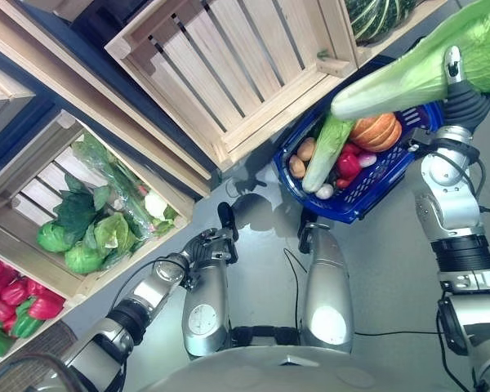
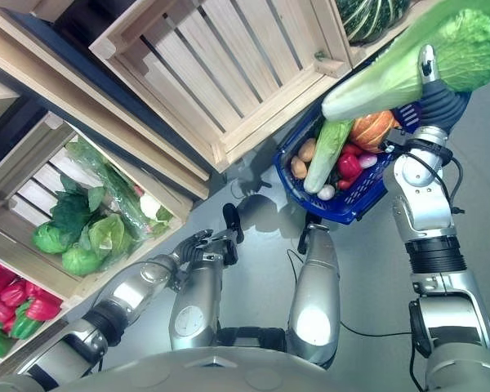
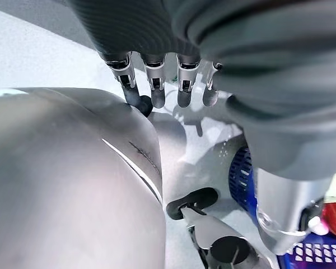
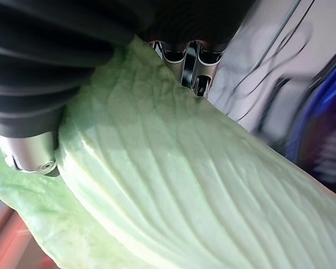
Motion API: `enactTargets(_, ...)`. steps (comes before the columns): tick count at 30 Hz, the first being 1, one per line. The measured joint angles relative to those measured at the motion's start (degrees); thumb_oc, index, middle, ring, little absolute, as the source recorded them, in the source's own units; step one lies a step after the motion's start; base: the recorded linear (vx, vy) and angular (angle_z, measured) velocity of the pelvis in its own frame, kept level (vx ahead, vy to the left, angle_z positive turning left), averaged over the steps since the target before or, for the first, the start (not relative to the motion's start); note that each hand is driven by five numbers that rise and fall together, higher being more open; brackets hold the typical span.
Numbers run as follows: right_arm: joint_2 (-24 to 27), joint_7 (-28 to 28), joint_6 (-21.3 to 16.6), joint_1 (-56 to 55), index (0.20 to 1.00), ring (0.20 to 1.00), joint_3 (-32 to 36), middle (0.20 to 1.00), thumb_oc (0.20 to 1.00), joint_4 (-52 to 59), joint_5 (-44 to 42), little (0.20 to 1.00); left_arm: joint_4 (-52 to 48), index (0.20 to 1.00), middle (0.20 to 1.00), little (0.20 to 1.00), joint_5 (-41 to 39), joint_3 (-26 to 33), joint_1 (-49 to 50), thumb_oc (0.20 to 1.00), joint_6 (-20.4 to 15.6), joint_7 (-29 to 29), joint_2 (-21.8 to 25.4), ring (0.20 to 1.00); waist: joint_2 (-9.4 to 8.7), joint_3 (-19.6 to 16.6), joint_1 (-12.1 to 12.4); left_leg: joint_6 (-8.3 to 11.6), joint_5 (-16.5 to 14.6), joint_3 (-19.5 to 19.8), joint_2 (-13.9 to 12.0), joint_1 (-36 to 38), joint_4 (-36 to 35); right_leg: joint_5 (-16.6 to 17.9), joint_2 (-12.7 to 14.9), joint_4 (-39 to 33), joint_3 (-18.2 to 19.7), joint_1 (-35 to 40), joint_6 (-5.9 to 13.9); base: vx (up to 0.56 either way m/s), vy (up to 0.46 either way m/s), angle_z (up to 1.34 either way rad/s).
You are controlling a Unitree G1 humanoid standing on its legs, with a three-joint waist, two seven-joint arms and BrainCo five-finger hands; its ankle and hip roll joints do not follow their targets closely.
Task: Pick up fruits and vegetables into the basket
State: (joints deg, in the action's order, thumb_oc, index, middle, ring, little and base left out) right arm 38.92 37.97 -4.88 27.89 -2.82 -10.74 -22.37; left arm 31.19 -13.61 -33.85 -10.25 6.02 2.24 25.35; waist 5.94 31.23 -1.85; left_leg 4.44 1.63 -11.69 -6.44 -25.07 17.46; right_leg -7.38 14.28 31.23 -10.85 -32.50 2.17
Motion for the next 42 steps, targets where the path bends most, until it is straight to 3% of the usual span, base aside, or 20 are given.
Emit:
enactTargets(5,0.67,-0.22,3.68,2.84,0.2,0.2,-0.71,0.2,0.2,-7.92,1.32,0.2,0.42,1.0,1.0,1.0,-2.54,0.05,0.34,1.0,-3.0,1.32,0.11,1.0,1.51,0.22,0.34,-0.5,1.14,-0.95,1.68,-1.75,-1.09,-0.66,1.74,2.57,1.5,-4.22,0.16,0.03,0.057,0.01)
enactTargets(10,0.46,-0.49,7.38,8.13,0.2,0.2,-4.38,0.2,0.2,-18.55,5.69,0.2,3.58,1.0,1.0,1.0,-13.4,5.02,1.12,1.0,-6.25,1.22,-0.32,1.0,1.7,0.12,2.13,-0.11,2.62,-0.85,2.61,-4.92,-1.28,-2.6,3.01,7.17,2.38,-9.7,-0.45,0.0,0.002,0.08)
enactTargets(17,-0.4,0.53,9.02,12.97,0.2,0.2,-4.69,0.2,0.2,-31.01,6.74,0.2,9.91,1.0,1.0,1.0,-22.56,9.52,8.83,1.0,-6.23,5.18,-1.04,1.0,2.13,-0.16,5.91,1.84,5.13,0.38,2.66,-7.92,-3.03,-5.44,3.43,12.81,2.2,-15.83,-3.0,0.01,-0.005,0.09)
enactTargets(28,-0.69,-3.93,14.58,19.95,0.2,0.2,-7.15,0.2,0.2,-49.64,6.76,0.2,12.43,1.0,1.0,1.0,-22.89,9.85,9.8,1.0,-6.13,9.17,-4.02,1.0,5.83,-2.62,8.16,2.59,6.23,1.71,2.58,-11.66,-2.86,-6.71,3.86,16.03,1.71,-20.36,-4.45,-0.01,-0.016,0.05)
enactTargets(30,-0.58,-4.99,15.13,21.38,1.0,1.0,-7.19,1.0,1.0,-52.37,6.47,1.0,12.52,1.0,1.0,1.0,-22.89,9.84,9.78,1.0,-6.11,9.07,-4.07,1.0,5.89,-2.66,8.16,2.61,6.3,1.95,2.57,-11.63,-2.74,-6.73,3.81,16.15,1.62,-20.23,-4.49,-0.02,-0.022,0.04)
enactTargets(37,-1.34,-6.02,17.33,21.33,1.0,1.0,-7.16,1.0,1.0,-56.65,3.18,1.0,12.39,1.0,1.0,1.0,-22.74,9.42,9.73,1.0,-6.05,8.1,-4.11,1.0,5.9,-2.67,8.28,2.54,6.39,2.31,2.6,-11.54,-2.61,-6.71,3.97,16.27,1.5,-19.71,-4.5,-0.01,0.018,0.03)
enactTargets(42,-2.28,-2.88,13.47,17.38,1.0,1.0,-6.93,1.0,1.0,-55.93,3.2,1.0,12.47,1.0,1.0,1.0,-22.44,9.41,9.25,1.0,-4.47,6.35,-4.51,1.0,5.89,-2.67,8.01,2.55,6.34,2.93,2.46,-8.51,-2.92,-6.56,3.99,14.92,0.68,-15.74,-4.33,-0.01,0.076,0.03)
